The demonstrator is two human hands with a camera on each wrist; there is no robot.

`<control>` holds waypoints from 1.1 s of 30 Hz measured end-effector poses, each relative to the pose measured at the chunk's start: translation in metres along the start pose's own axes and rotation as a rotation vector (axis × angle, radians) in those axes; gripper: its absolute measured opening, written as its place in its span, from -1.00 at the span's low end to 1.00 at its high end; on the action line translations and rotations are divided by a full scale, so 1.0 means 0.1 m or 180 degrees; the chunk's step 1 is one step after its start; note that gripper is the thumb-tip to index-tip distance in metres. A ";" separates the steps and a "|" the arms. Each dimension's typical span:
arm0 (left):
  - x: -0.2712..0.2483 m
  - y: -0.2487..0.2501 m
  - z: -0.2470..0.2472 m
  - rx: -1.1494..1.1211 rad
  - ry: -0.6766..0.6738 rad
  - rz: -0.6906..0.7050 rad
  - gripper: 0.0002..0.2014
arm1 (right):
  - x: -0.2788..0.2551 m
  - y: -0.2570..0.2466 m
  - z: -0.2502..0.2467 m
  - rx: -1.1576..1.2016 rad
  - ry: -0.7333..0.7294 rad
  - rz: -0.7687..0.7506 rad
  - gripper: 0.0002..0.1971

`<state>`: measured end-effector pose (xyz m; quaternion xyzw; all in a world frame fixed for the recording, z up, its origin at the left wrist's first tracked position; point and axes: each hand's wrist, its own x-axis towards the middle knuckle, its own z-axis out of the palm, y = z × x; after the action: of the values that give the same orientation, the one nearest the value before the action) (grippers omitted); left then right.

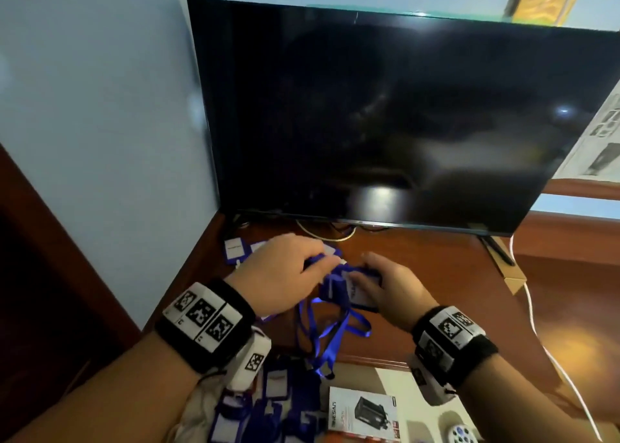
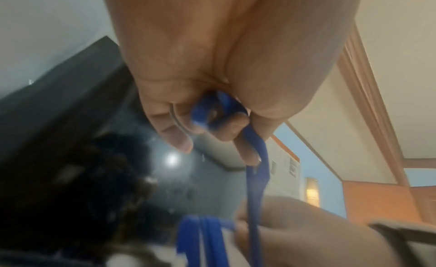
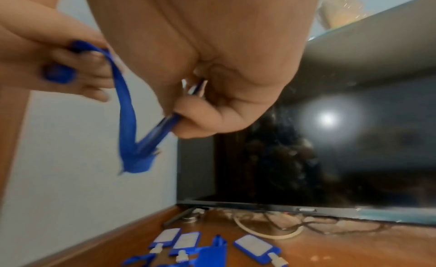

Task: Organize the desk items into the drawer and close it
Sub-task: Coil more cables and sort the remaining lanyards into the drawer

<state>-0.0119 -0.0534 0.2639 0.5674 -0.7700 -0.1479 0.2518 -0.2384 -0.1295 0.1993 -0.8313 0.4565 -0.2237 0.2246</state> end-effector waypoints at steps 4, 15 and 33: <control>0.26 -0.31 -0.17 0.0065 0.0350 -0.0491 -0.64 | -0.08 -0.39 -0.02 0.1250 -0.0251 -0.0358 -0.92; -0.12 -0.19 0.45 -0.1658 0.0336 -0.1303 -0.55 | 0.11 -0.32 0.12 0.1808 0.0958 0.0570 -0.79; -0.46 -0.39 0.54 -0.2770 0.0132 -0.2274 -0.72 | -0.39 -0.36 0.90 0.0207 0.0348 -0.0287 -0.82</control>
<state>0.0000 -0.0249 0.1886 0.6395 -0.3929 -0.5167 0.4120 -0.1817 -0.0635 0.1412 -0.8299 0.4227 -0.2934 0.2158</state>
